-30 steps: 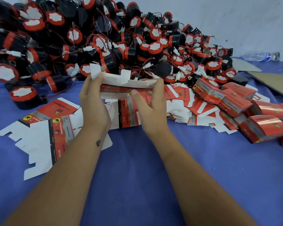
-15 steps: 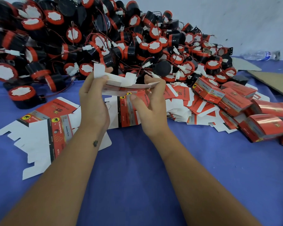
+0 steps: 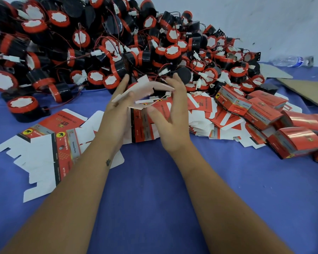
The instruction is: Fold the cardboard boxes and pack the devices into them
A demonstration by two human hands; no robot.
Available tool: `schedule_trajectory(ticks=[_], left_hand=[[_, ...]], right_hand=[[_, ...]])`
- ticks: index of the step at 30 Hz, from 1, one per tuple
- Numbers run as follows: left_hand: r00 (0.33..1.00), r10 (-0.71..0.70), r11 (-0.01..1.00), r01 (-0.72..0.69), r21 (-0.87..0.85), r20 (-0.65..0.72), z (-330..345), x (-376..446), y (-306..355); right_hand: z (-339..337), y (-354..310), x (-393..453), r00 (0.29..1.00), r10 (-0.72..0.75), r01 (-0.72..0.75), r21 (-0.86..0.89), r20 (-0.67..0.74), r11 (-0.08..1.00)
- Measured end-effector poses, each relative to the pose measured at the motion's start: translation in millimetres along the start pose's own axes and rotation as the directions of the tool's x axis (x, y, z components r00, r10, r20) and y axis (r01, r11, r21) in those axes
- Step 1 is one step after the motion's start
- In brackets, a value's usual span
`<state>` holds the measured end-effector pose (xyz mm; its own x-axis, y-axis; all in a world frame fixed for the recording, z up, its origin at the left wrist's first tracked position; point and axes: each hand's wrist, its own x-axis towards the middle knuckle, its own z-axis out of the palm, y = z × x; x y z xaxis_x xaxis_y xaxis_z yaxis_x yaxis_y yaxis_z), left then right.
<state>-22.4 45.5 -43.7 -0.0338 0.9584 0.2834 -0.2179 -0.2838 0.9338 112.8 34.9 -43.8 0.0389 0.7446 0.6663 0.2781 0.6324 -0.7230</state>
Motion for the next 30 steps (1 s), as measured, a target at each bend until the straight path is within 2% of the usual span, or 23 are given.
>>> schedule_trajectory(ticks=[2,4,8,12,15,19,22,24,25,27,30], left_hand=[[0.999,-0.022,0.993,0.026,-0.116,0.034,3.0,-2.8,-1.1],[0.995,-0.049,0.987,0.061,-0.151,0.084,5.9,-4.7,-0.8],[0.983,-0.118,0.986,0.133,-0.101,0.144,12.1,-7.1,3.1],[0.981,-0.09,0.996,0.085,0.032,0.17,12.8,-12.1,4.4],[0.983,-0.065,0.99,0.042,0.135,0.173,11.9,-13.4,3.3],[0.977,0.039,0.953,-0.099,0.286,0.211,5.4,-9.4,4.6],[0.947,0.013,0.848,-0.18,0.499,0.321,-5.5,-7.0,2.7],[0.938,0.002,0.678,-0.257,0.689,0.347,-9.7,-6.3,0.6],[0.945,0.042,0.59,-0.286,0.755,0.325,-10.4,-5.1,-0.9],[0.951,0.153,0.479,-0.309,0.821,0.269,-9.2,-4.5,-1.8],[0.919,0.234,0.434,-0.391,0.812,0.318,-8.0,-4.5,-2.2]], right_hand=[[7.1,-1.8,-1.1,0.999,0.001,0.003,-0.101,0.043,0.995],[14.6,-3.7,-2.5,0.994,0.024,-0.007,-0.164,0.105,0.987],[18.6,-3.9,-1.0,0.986,0.093,-0.079,-0.098,0.137,0.992],[10.3,-2.6,0.2,0.967,0.148,-0.143,-0.038,0.205,0.989],[3.3,-3.9,2.7,0.973,0.174,-0.174,-0.014,0.15,0.985],[-5.3,-1.8,8.4,0.981,0.195,-0.195,0.038,0.008,0.98],[-11.2,4.4,12.9,0.973,0.208,-0.205,0.039,-0.103,0.978],[-15.0,8.4,15.5,0.962,0.23,-0.229,0.021,-0.145,0.973],[-16.4,9.8,16.3,0.961,0.231,-0.232,0.013,-0.154,0.973],[-17.0,9.9,16.5,0.974,0.182,-0.188,-0.03,-0.135,0.982],[-13.0,5.9,13.4,0.996,0.086,-0.09,-0.115,-0.031,0.989]])
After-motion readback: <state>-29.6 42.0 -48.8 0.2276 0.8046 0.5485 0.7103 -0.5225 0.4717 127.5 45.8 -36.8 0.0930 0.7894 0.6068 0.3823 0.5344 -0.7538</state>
